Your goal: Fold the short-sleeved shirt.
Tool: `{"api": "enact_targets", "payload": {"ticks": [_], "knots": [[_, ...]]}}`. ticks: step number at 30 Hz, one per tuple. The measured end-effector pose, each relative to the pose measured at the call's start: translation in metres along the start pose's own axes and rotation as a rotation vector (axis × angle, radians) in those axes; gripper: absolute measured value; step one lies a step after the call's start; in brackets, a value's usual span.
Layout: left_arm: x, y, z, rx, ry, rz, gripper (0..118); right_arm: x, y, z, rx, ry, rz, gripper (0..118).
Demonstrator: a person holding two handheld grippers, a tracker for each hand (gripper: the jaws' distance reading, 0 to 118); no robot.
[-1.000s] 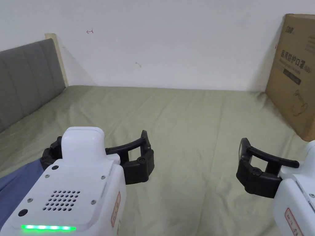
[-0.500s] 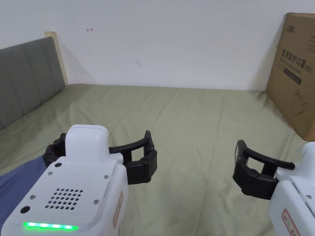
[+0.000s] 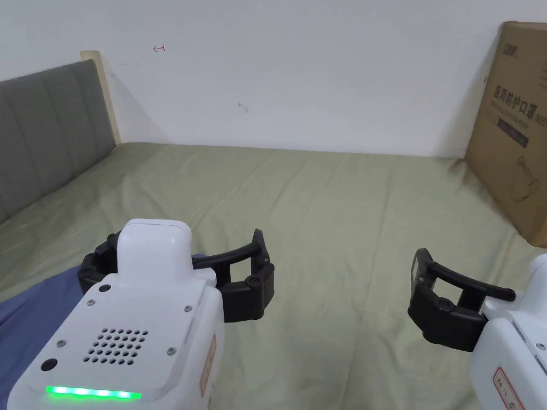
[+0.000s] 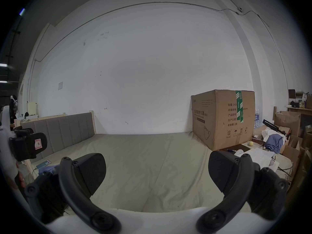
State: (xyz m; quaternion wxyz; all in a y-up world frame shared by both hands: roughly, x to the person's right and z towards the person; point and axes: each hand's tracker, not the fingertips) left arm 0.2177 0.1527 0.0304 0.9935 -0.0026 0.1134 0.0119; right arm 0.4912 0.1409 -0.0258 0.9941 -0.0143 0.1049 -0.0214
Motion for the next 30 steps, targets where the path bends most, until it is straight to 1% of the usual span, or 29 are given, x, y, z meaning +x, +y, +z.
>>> {"api": "enact_targets", "payload": {"ticks": [3,5,6,8,9,11,13,14,15,16,17,18,21,22,24,25,26,27,28,30], "knots": [[-0.001,-0.001,-0.001,-0.007,-0.006,0.019,118,-0.002,0.000,0.000,0.002,-0.005,0.024,118],[-0.007,-0.003,-0.002,-0.012,-0.035,0.119,118,-0.008,0.003,0.003,0.023,-0.019,0.102,118],[-0.011,-0.004,-0.003,-0.021,-0.047,0.193,118,-0.013,0.003,0.004,0.038,-0.021,0.159,118],[-0.022,-0.009,-0.005,-0.027,-0.070,0.376,118,-0.024,0.001,0.007,0.053,-0.018,0.293,118],[-0.030,-0.014,-0.007,-0.028,-0.082,0.509,118,-0.032,-0.002,0.008,0.059,-0.017,0.382,118],[-0.044,-0.028,-0.010,-0.033,-0.114,0.776,118,-0.047,-0.009,0.009,0.059,-0.005,0.571,118],[-0.057,-0.046,-0.014,-0.052,-0.118,1.013,118,-0.063,-0.023,0.010,0.075,-0.007,0.818,118],[-0.061,-0.055,-0.015,-0.063,-0.112,1.103,118,-0.069,-0.029,0.011,0.084,-0.003,0.922,118],[-0.064,-0.063,-0.016,-0.084,-0.090,1.160,118,-0.074,-0.036,0.010,0.090,-0.003,1.010,118],[-0.067,-0.070,-0.018,-0.096,-0.075,1.175,118,-0.078,-0.042,0.009,0.088,0.005,1.058,118],[-0.069,-0.074,-0.019,-0.113,-0.055,1.181,118,-0.079,-0.045,0.009,0.072,0.027,1.056,118],[-0.070,-0.076,-0.021,-0.146,-0.010,1.151,118,-0.079,-0.046,0.007,0.049,0.054,1.022,118],[-0.068,-0.072,-0.022,-0.174,0.071,1.035,118,-0.076,-0.041,0.002,-0.012,0.099,0.832,118],[-0.066,-0.067,-0.021,-0.142,0.065,0.977,118,-0.070,-0.035,0.001,-0.015,0.105,0.754,118],[-0.060,-0.049,-0.021,-0.109,0.070,0.834,118,-0.060,-0.024,-0.001,0.004,0.091,0.567,118],[-0.053,-0.038,-0.019,-0.071,0.063,0.731,118,-0.052,-0.017,-0.001,0.008,0.084,0.455,118],[-0.045,-0.027,-0.018,-0.045,0.065,0.594,118,-0.042,-0.009,-0.001,0.009,0.076,0.342,118],[-0.036,-0.019,-0.017,-0.033,0.073,0.472,118,-0.034,-0.005,-0.002,0.017,0.067,0.247,118],[-0.024,-0.012,-0.015,-0.016,0.086,0.313,118,-0.024,-0.002,-0.002,0.030,0.047,0.138,118],[0.003,-0.005,-0.009,0.011,0.166,-0.006,118,-0.010,0.000,-0.004,0.023,-0.029,-0.016,118]]}}
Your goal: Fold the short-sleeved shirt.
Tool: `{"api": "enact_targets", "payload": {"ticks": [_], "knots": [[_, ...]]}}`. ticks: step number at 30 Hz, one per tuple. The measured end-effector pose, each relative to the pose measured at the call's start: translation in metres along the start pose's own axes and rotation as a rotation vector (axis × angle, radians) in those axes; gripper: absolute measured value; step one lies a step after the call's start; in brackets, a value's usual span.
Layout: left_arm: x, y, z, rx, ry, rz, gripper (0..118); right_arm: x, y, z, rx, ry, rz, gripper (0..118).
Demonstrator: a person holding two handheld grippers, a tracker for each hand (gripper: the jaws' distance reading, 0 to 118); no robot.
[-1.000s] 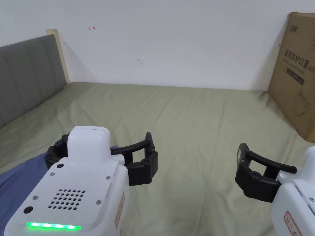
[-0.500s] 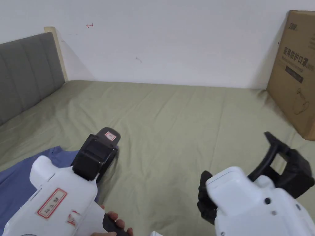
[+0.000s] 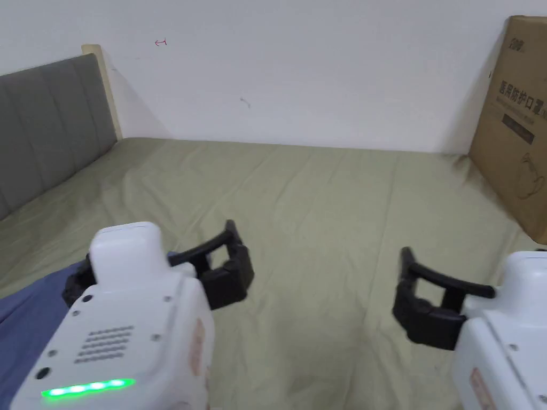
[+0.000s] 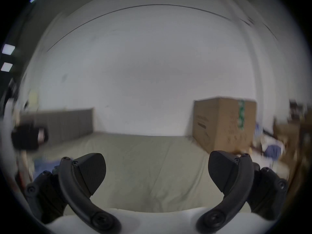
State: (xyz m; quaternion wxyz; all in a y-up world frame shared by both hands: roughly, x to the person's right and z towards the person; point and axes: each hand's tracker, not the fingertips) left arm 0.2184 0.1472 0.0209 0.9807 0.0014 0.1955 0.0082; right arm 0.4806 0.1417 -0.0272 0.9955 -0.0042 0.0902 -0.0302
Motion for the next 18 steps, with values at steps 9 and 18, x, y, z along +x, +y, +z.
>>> {"api": "enact_targets", "payload": {"ticks": [9,18], "knots": [[0.013,-0.014,0.006,-0.012,-0.205,0.010,118,0.015,-0.015,-0.003,-0.029,-0.087,-0.030,118],[0.004,-0.006,0.003,-0.058,-0.183,-0.003,109,0.000,-0.005,0.005,0.039,-0.075,0.070,39]]}}
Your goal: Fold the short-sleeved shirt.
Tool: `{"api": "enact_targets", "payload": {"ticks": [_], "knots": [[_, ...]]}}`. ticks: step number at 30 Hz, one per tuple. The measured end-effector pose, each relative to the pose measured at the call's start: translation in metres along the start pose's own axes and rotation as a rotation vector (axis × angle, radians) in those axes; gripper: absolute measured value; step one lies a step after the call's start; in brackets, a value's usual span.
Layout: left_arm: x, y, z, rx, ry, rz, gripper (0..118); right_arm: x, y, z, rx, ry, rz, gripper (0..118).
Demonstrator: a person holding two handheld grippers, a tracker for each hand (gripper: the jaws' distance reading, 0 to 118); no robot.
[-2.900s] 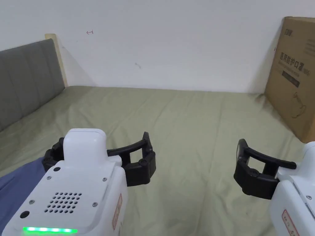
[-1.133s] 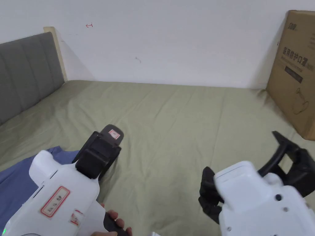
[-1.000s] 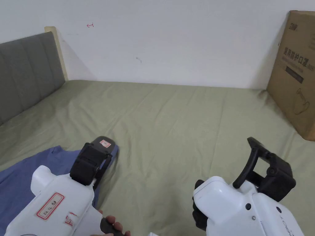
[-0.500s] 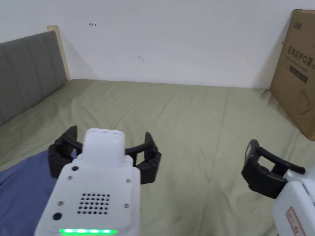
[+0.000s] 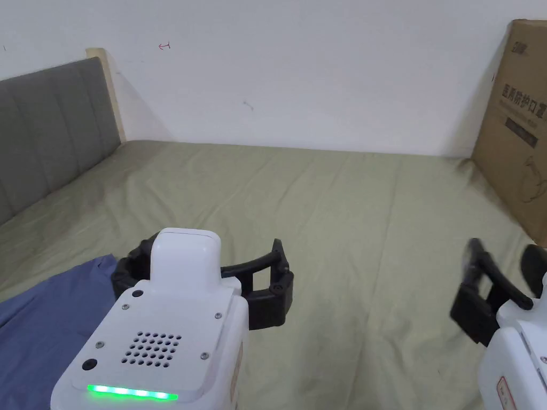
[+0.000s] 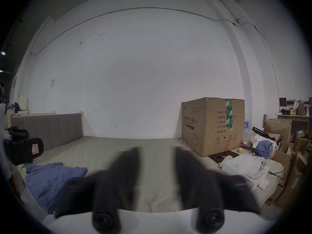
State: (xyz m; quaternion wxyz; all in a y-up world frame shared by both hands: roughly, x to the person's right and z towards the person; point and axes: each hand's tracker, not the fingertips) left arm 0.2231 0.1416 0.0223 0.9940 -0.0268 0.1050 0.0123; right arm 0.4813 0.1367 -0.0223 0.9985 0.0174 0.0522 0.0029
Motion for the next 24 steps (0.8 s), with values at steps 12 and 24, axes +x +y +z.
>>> {"api": "enact_targets", "payload": {"ticks": [12,24], "knots": [[-0.019,0.002,-0.004,-0.027,0.080,0.065,0,-0.009,-0.003,-0.005,-0.065,0.043,-0.021,0],[-0.101,0.025,0.037,0.002,0.354,0.078,0,-0.102,0.021,-0.018,-0.052,0.429,0.032,0]]}}
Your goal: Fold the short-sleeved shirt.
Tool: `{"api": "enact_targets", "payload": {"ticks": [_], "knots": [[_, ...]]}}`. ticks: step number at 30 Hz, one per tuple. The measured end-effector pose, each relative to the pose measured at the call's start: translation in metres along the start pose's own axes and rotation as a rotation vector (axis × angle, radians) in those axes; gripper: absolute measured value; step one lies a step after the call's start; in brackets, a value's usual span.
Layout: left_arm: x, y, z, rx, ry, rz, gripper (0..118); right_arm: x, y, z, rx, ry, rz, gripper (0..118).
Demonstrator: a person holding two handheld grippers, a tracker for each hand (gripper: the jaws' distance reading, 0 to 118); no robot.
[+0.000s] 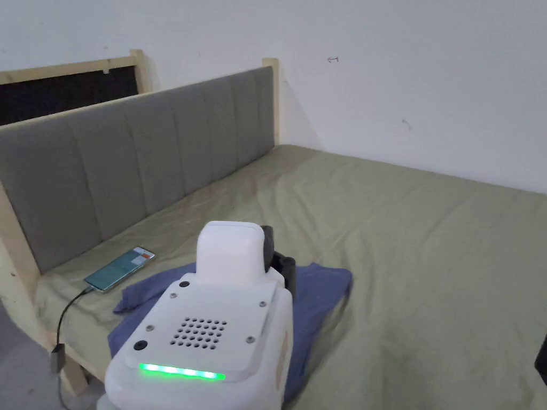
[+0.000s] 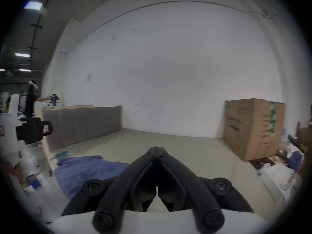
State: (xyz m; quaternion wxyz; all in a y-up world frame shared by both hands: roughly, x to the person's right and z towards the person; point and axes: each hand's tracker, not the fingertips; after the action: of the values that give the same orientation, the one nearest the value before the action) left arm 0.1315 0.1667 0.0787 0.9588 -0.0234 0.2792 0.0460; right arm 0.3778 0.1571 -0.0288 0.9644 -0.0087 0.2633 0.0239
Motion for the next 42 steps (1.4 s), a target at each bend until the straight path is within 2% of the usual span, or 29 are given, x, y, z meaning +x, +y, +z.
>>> {"api": "enact_targets", "payload": {"ticks": [4,9,14,20,24,25,26,27,28,29,33,37,39,41,42], "knots": [[-0.051,0.007,0.014,-0.019,0.183,-0.011,0,-0.050,0.000,-0.020,-0.038,0.217,-0.028,0],[-0.085,0.004,0.017,-0.053,0.251,-0.011,0,-0.091,-0.009,-0.030,-0.084,0.352,-0.036,0],[-0.091,-0.018,-0.020,-0.194,0.213,-0.024,0,-0.097,-0.023,-0.037,-0.117,0.334,0.045,0],[-0.094,-0.087,-0.114,-0.469,0.034,0.038,0,-0.074,-0.050,-0.061,-0.247,0.281,-0.025,0],[-0.094,-0.136,-0.176,-0.683,-0.043,0.043,0,-0.061,-0.067,-0.077,-0.311,0.232,-0.027,0],[-0.091,-0.146,-0.188,-0.700,-0.038,0.046,6,-0.058,-0.071,-0.081,-0.323,0.223,-0.023,0],[-0.091,-0.155,-0.201,-0.754,-0.025,0.020,25,-0.056,-0.074,-0.086,-0.344,0.213,-0.019,0],[-0.092,-0.160,-0.209,-0.772,-0.036,0.011,70,-0.053,-0.076,-0.089,-0.360,0.210,-0.015,0],[-0.096,-0.166,-0.218,-0.771,-0.053,0.046,99,-0.050,-0.078,-0.093,-0.365,0.208,-0.011,0],[-0.093,-0.173,-0.222,-0.819,-0.063,0.052,114,-0.047,-0.080,-0.096,-0.372,0.198,-0.008,0],[-0.089,-0.178,-0.235,-0.824,-0.048,-0.004,116,-0.038,-0.087,-0.103,-0.399,0.166,-0.032,0],[-0.086,-0.184,-0.243,-0.813,-0.013,-0.033,116,-0.030,-0.090,-0.108,-0.450,0.165,-0.147,0],[-0.085,-0.195,-0.254,-0.896,-0.008,-0.020,116,-0.031,-0.090,-0.107,-0.444,0.165,-0.134,0],[-0.083,-0.212,-0.263,-0.976,0.005,-0.033,111,-0.033,-0.089,-0.107,-0.442,0.161,-0.079,0],[-0.080,-0.216,-0.263,-0.964,0.025,-0.077,111,-0.033,-0.089,-0.106,-0.441,0.162,-0.066,0]]}}
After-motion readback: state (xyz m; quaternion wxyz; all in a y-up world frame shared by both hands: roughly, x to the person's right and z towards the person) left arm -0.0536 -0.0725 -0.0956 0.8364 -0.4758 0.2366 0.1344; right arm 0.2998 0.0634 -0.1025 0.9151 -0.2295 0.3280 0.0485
